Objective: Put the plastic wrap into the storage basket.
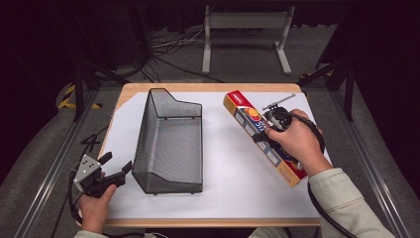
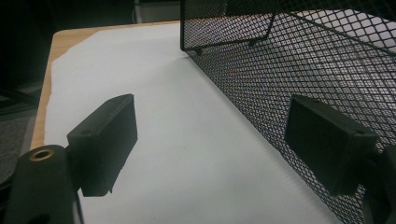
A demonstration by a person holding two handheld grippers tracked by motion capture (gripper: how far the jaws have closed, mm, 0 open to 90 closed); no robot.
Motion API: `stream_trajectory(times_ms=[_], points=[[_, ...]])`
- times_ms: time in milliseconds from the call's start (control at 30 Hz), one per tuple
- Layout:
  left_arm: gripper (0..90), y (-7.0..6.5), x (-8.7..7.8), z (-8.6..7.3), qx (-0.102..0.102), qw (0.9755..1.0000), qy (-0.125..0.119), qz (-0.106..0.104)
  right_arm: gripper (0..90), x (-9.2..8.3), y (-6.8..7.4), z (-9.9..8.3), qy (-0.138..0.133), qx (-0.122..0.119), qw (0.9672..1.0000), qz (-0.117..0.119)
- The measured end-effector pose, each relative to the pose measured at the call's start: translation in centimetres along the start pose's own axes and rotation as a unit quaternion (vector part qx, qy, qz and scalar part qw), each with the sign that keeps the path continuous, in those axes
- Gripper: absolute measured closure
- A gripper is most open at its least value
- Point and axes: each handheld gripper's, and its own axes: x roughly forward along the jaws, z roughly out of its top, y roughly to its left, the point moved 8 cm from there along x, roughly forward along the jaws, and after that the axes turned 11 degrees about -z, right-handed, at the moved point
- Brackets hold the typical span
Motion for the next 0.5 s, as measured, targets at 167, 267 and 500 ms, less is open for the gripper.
stream_trajectory(times_ms=[167,267,500], points=[[17.6,0.0,0.0,0.0,0.001,1.0000,-0.001,0.001,40.0,-1.0,0.2,0.3,-0.004,0.003,1.0000,0.000],[17.6,0.0,0.0,0.0,0.003,1.0000,0.001,0.000,40.1,-1.4,0.3,0.6,-0.011,0.000,0.9999,-0.001],[17.7,-0.1,0.1,0.0,0.003,1.0000,0.000,0.000,40.0,-2.2,1.5,1.5,-0.041,0.003,0.9992,0.002]])
